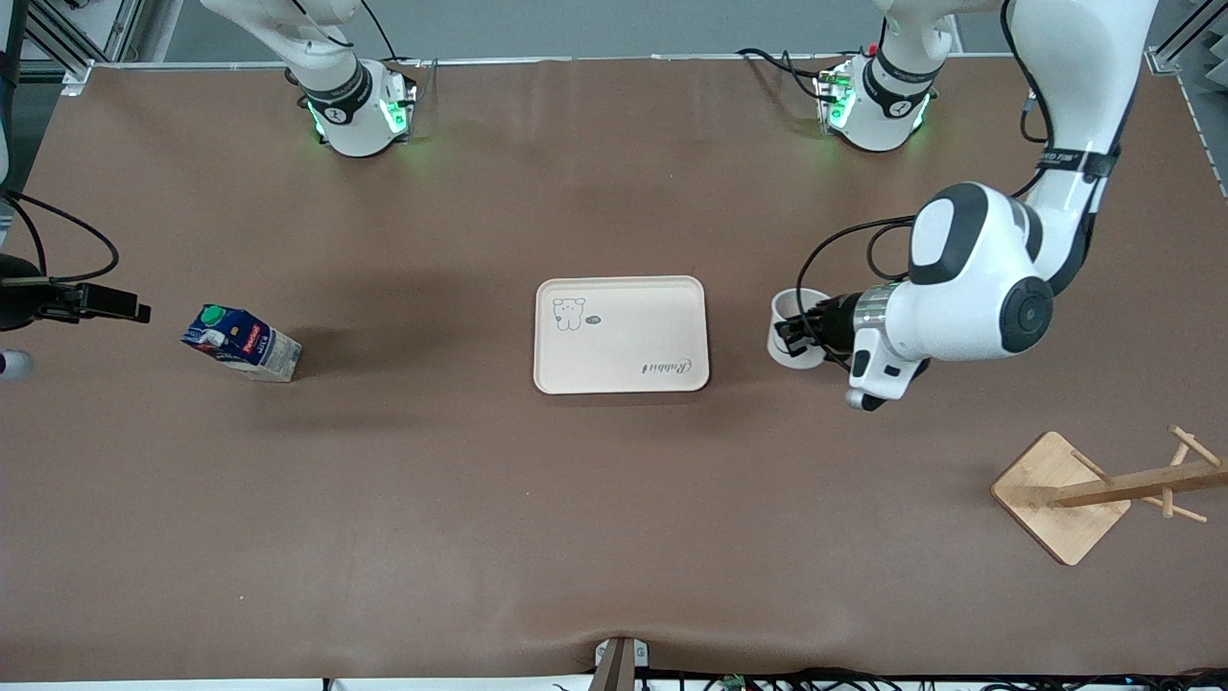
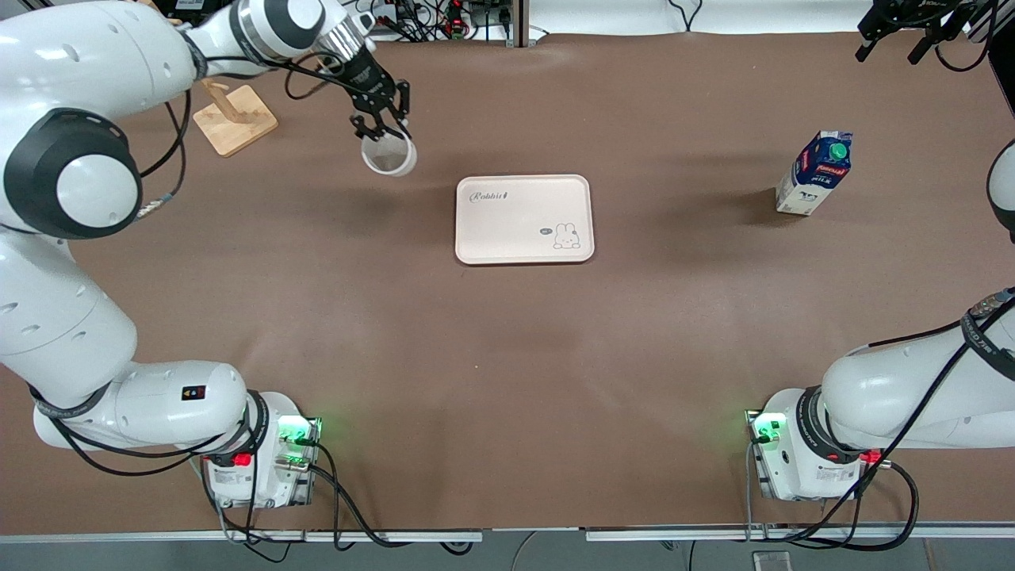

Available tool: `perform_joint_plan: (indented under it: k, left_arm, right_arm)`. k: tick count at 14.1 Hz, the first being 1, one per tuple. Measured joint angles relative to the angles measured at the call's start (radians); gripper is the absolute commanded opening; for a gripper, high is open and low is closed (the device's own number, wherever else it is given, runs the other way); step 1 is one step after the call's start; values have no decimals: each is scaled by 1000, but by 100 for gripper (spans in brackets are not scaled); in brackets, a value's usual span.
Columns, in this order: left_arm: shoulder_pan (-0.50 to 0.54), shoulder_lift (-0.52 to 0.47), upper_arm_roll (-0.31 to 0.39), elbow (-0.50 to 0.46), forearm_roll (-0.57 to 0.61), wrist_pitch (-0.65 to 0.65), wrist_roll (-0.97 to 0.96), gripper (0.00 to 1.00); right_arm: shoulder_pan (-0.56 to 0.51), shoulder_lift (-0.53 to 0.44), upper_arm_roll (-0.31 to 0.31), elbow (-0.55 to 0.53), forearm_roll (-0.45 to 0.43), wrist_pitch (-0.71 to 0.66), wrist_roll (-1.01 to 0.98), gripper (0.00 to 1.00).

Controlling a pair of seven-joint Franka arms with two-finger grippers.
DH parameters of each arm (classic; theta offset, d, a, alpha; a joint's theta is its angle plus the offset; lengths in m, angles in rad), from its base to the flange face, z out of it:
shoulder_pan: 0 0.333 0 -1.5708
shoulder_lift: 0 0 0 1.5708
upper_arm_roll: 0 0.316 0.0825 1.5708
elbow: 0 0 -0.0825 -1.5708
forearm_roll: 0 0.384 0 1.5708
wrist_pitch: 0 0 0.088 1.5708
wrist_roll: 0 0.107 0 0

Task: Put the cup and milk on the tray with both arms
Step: 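Carry the mug toward the tray while the right gripper reaches the milk, then lower the mug onto the tray while the right gripper grasps the milk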

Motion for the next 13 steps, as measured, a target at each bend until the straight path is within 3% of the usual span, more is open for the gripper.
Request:
perform_joint_plan:
  k: [9, 13]
  left_arm:
    - [-55, 180, 0, 24, -316, 15, -119, 0]
    - [-125, 238, -1, 25, -362, 127, -230, 0]
  right_arm:
    - [-38, 101, -5, -6, 0, -54, 0, 100]
    - [-56, 140, -5, -42, 0, -45, 69, 100]
